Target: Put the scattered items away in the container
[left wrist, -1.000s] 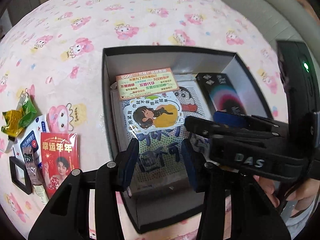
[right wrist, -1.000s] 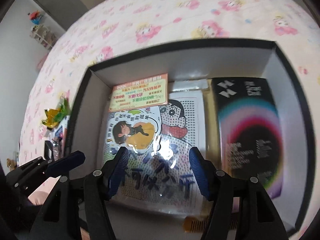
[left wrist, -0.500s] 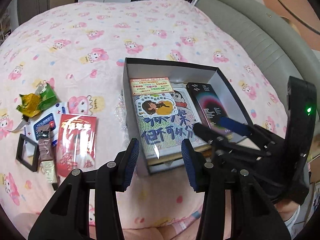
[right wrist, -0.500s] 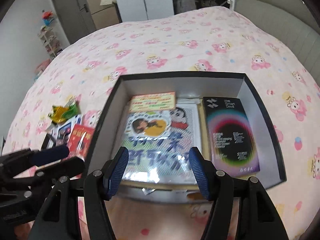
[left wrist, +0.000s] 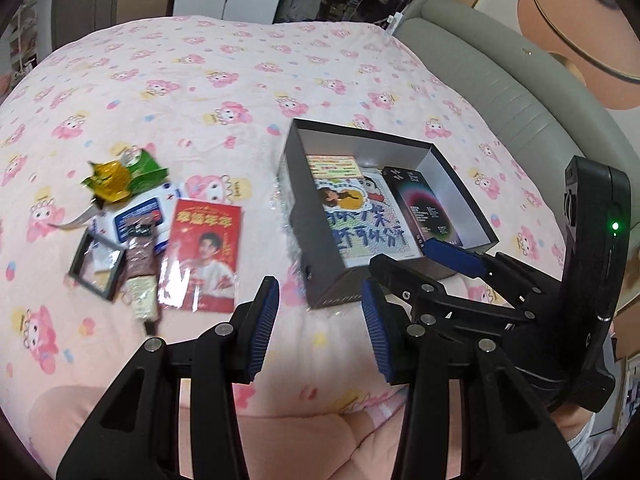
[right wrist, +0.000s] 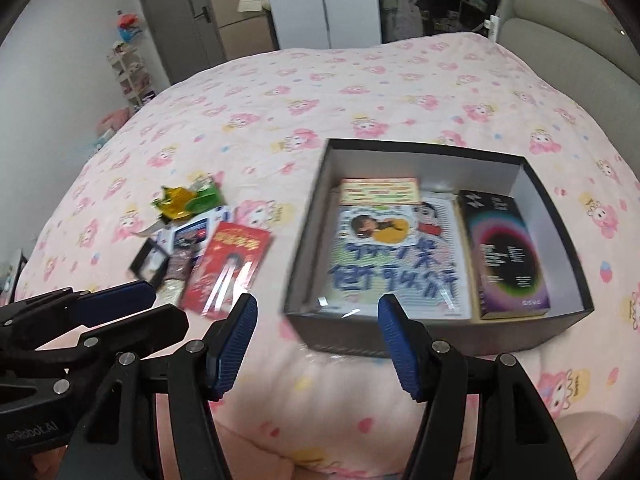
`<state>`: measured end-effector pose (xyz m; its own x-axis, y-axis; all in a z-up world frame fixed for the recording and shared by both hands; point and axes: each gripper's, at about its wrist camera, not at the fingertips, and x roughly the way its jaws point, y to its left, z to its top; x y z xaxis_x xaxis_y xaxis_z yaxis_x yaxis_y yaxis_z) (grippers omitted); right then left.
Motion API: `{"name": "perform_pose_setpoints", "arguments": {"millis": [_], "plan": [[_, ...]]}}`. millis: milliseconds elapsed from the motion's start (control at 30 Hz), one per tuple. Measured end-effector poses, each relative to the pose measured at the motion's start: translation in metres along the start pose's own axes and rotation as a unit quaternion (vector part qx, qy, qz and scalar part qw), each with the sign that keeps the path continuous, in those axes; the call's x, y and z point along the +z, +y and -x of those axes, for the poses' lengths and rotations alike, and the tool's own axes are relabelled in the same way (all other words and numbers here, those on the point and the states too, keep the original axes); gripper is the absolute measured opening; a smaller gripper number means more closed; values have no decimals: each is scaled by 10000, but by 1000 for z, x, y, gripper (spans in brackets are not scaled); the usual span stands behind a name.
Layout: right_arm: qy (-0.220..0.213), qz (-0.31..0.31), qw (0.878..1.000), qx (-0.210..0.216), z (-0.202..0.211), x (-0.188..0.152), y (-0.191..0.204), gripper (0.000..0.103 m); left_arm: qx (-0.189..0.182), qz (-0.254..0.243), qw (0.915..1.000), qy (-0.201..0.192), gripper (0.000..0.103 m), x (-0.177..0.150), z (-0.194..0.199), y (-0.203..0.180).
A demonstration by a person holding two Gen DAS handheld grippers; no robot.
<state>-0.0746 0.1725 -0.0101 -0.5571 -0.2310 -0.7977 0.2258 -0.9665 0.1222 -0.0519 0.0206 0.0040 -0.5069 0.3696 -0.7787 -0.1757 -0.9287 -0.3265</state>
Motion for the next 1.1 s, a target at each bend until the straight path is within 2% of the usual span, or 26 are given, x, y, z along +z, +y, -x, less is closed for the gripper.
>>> {"name": "perform_pose_setpoints", "arguments": {"millis": [233, 367, 500, 633, 767, 833, 967, 1100], "plan": [[11, 239, 9994, 256, -6, -7, 45, 60, 68, 368, 9993, -80, 43, -20, 21, 42], [123, 305, 9980, 544, -23, -12, 62, 60, 143, 532, 9985, -50, 43, -26, 20, 61], [296, 365, 9973, 562, -42, -15, 76, 60, 100, 779, 9969, -10, 43, -29, 12, 83], [449, 387, 9965, 597, -60, -14, 83, 60, -69, 1113, 9937, 121, 43, -27, -3, 106], [636, 467, 9945, 687, -83, -6, 90, 60, -422, 1598, 9850, 495, 43, -19, -28, 139], [769, 646, 9921, 758, -95, 3, 97, 60, -380, 1689, 9833, 555, 43, -11, -37, 151], [826, 866, 9914, 532, -118, 17, 101, 60, -310, 1791, 9815, 594, 43, 4, -57, 161], [1046, 1071, 9869, 602, -139, 11, 107, 60, -180, 1776, 9809, 767, 43, 14, -87, 163]]}}
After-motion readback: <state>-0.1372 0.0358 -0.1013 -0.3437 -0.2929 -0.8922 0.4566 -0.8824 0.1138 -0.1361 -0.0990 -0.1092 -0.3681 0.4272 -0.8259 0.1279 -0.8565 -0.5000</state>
